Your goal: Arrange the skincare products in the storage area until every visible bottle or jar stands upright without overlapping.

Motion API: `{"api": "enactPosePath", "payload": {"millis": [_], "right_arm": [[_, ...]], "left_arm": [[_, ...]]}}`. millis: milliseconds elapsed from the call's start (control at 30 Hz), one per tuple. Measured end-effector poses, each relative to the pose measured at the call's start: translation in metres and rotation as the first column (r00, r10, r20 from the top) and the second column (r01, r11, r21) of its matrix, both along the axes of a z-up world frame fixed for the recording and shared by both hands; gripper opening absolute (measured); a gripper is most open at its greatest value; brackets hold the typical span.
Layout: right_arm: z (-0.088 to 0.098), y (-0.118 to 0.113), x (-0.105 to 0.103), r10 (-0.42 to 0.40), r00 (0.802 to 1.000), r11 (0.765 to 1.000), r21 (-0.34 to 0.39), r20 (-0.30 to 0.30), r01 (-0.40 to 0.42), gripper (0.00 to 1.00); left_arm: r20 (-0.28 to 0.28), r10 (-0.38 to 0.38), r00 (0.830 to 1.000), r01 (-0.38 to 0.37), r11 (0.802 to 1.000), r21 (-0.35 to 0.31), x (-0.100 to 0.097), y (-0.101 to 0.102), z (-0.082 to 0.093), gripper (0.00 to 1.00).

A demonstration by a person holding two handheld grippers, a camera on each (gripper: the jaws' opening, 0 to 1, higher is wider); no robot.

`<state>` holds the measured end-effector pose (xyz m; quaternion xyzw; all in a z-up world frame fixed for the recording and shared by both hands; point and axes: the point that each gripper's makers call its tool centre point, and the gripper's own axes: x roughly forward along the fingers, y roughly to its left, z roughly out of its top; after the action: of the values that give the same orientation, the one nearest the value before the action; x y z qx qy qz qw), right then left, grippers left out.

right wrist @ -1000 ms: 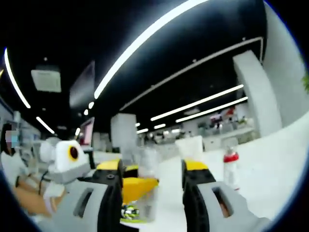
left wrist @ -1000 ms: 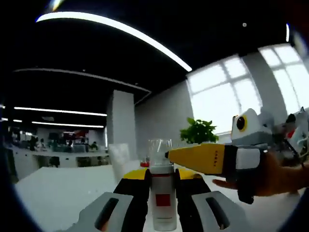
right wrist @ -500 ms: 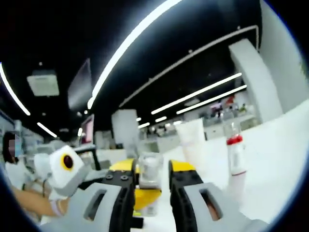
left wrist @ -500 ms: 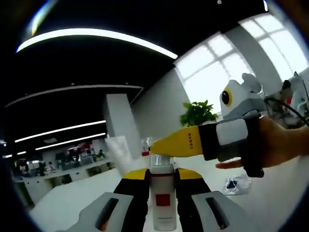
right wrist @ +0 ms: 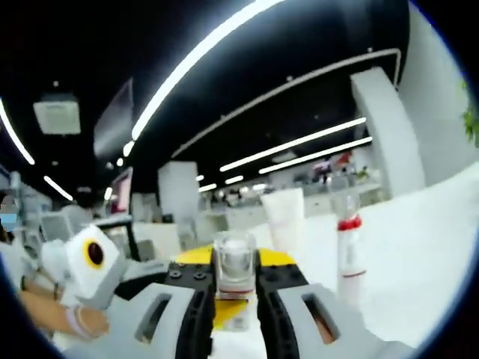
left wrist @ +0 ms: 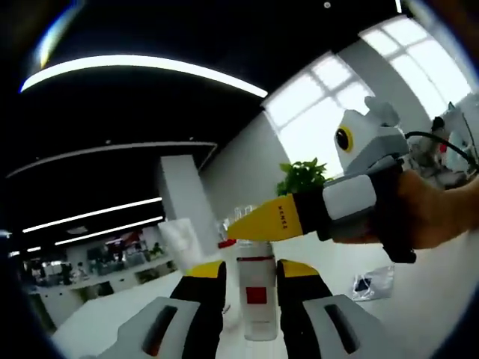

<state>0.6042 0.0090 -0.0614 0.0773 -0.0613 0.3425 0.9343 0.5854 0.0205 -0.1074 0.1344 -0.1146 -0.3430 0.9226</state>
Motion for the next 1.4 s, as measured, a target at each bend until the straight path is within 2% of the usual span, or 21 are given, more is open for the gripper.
{"api": "enactPosePath", "payload": {"millis": [33,100,167,233,300,333,467,567,633,733,900,1033,1233,1400], "right_arm": [[-0.001,-0.005,0.006,-0.047,0.999,0.998,-0.045,0.003,0.047,0.18],[-0.008,-0.013,0.016,-0.118,0.993,0.988,-0.104,-0.011,0.116,0.18],[-0.008,-0.015,0.028,-0.136,0.990,0.986,-0.104,-0.041,0.131,0.18],[-0.013,-0.012,0.035,-0.127,0.987,0.989,-0.087,-0.102,0.118,0.18],[-0.018,-0.012,0.044,-0.150,0.982,0.985,-0.105,-0.118,0.138,0.18],[-0.020,-0.012,0.040,-0.159,0.980,0.982,-0.117,-0.123,0.145,0.18],[-0.033,-0.013,0.052,-0.235,0.960,0.959,-0.194,-0.151,0.205,0.18],[-0.041,-0.009,0.056,-0.274,0.947,0.949,-0.207,-0.167,0.238,0.18],[-0.048,-0.012,0.062,-0.330,0.930,0.922,-0.264,-0.158,0.283,0.18],[-0.049,-0.015,0.068,-0.390,0.914,0.889,-0.308,-0.116,0.340,0.18],[-0.050,-0.013,0.072,-0.417,0.900,0.882,-0.296,-0.130,0.366,0.18],[-0.054,-0.012,0.075,-0.442,0.884,0.871,-0.308,-0.155,0.382,0.18],[-0.053,-0.010,0.075,-0.457,0.875,0.868,-0.298,-0.164,0.397,0.18],[-0.053,-0.008,0.073,-0.458,0.875,0.864,-0.311,-0.155,0.397,0.18]], "left_arm": [[-0.056,0.030,0.998,-0.029,0.999,0.025,0.006,0.005,-0.011,0.28],[-0.119,0.047,0.992,-0.044,0.999,0.028,0.012,0.010,-0.021,0.29],[-0.171,0.077,0.982,-0.074,0.997,0.022,0.021,0.018,-0.027,0.33],[-0.209,0.116,0.971,-0.111,0.993,0.033,0.029,0.029,-0.032,0.38],[-0.236,0.173,0.956,-0.164,0.985,0.059,0.037,0.042,-0.036,0.40],[-0.258,0.200,0.945,-0.189,0.980,0.068,0.040,0.050,-0.039,0.40],[-0.278,0.229,0.933,-0.228,0.973,0.036,0.045,0.065,-0.035,0.42],[-0.304,0.223,0.926,-0.235,0.972,0.000,0.044,0.070,-0.032,0.44],[-0.315,0.210,0.925,-0.228,0.973,-0.021,0.043,0.070,-0.031,0.44],[-0.316,0.214,0.924,-0.230,0.973,-0.014,0.042,0.069,-0.031,0.44],[-0.316,0.178,0.932,-0.201,0.979,-0.042,0.039,0.063,-0.027,0.45],[-0.321,0.180,0.930,-0.204,0.978,-0.040,0.035,0.065,-0.027,0.45],[-0.363,0.118,0.924,-0.178,0.975,-0.136,0.031,0.064,-0.024,0.45],[-0.367,0.137,0.920,-0.195,0.973,-0.126,0.033,0.067,-0.028,0.45]]}}
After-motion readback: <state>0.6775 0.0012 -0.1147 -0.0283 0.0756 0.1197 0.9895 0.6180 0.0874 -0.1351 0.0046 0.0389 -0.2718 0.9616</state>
